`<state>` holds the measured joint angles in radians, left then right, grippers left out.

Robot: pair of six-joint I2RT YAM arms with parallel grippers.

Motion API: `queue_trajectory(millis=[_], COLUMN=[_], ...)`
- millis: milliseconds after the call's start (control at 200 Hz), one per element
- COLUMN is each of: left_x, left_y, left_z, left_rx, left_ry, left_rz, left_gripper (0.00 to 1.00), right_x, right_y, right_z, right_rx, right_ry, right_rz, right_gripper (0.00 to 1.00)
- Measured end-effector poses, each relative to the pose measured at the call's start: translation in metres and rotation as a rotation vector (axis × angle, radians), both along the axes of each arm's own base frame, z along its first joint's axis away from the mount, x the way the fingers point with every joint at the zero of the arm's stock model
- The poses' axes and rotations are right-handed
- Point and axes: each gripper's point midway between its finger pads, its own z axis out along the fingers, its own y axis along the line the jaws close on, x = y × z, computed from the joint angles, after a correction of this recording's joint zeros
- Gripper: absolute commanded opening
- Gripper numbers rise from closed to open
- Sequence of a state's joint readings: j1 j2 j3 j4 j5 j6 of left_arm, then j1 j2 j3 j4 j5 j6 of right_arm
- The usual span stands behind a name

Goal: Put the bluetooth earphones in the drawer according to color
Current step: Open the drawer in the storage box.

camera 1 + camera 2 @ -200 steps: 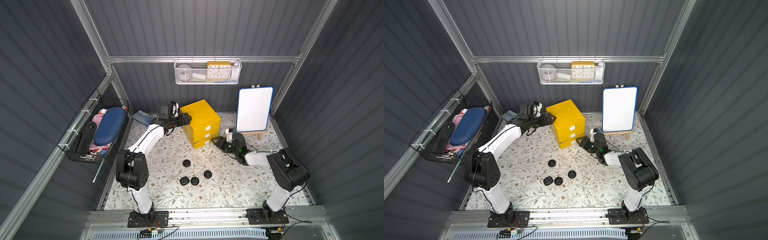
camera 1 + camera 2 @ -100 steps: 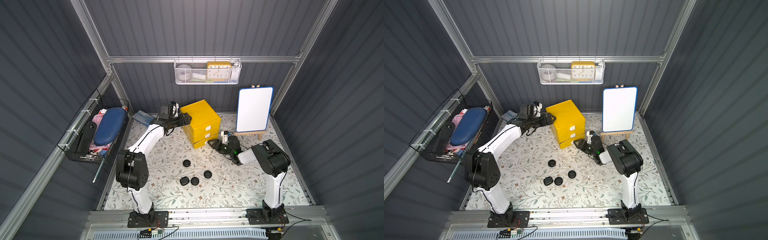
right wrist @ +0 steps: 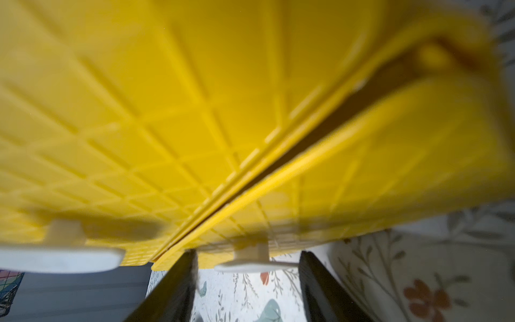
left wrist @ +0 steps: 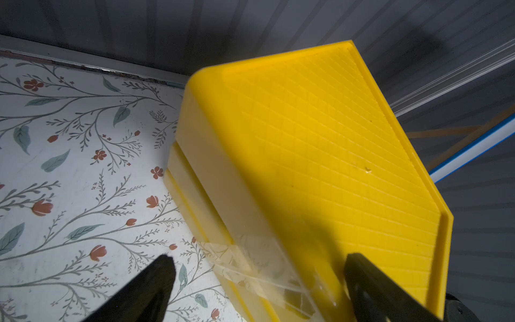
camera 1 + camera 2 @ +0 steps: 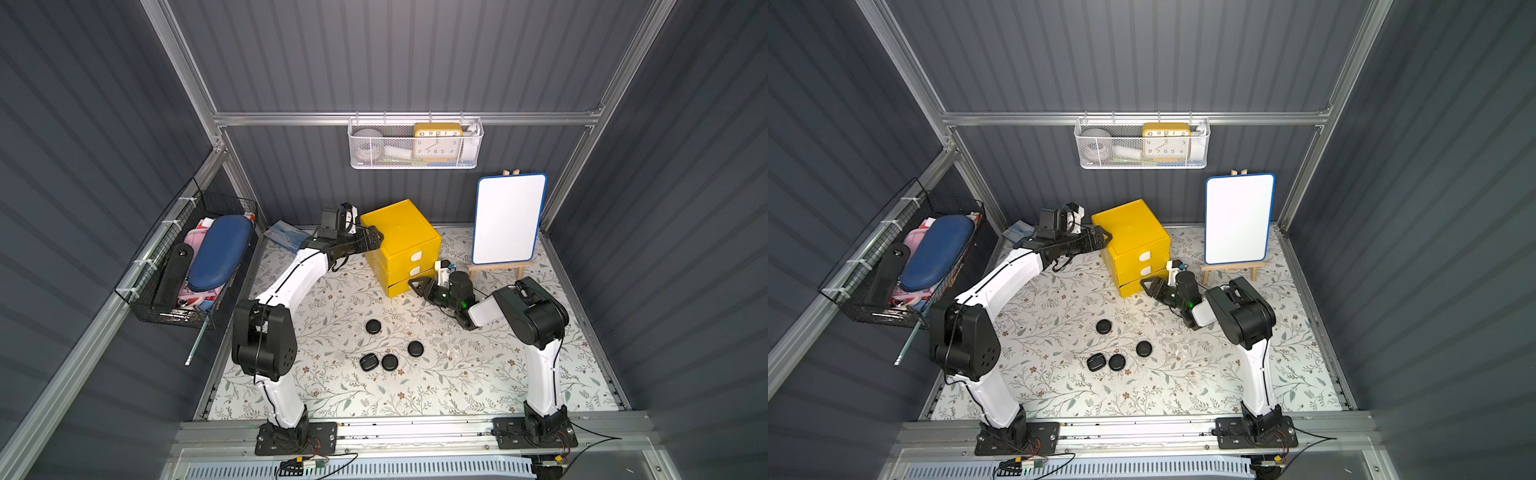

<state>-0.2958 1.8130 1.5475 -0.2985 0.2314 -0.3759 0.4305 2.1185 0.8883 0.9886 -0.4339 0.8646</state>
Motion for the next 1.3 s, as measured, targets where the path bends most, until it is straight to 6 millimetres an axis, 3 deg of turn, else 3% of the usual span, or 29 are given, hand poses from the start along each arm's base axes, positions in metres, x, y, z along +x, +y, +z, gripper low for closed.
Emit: queue_trajectory(millis=[550, 895, 1301], left_x=[0.001, 0.001, 0.001], left_y=[0.001, 0.001, 0.001], left_z=[0.0, 0.0, 0.0], left_rx=[0.002, 0.004, 0.004], left_ry=[-0.002, -0.003, -0.003], left_rz=[0.004, 0.006, 0.006], left_gripper=[0.99, 0.99, 0.99], right_x=[0.008, 0.014, 0.004], right_y=[0.003, 0.003, -0.004], right_z=[-0.002, -0.003, -0.003], right_rx=[0.007, 0.01, 0.018], right_ry=[-0.011, -0.018, -0.028], right_rz=[-0.01, -0.027, -0.045], right_gripper=[0.59, 0.43, 0.4])
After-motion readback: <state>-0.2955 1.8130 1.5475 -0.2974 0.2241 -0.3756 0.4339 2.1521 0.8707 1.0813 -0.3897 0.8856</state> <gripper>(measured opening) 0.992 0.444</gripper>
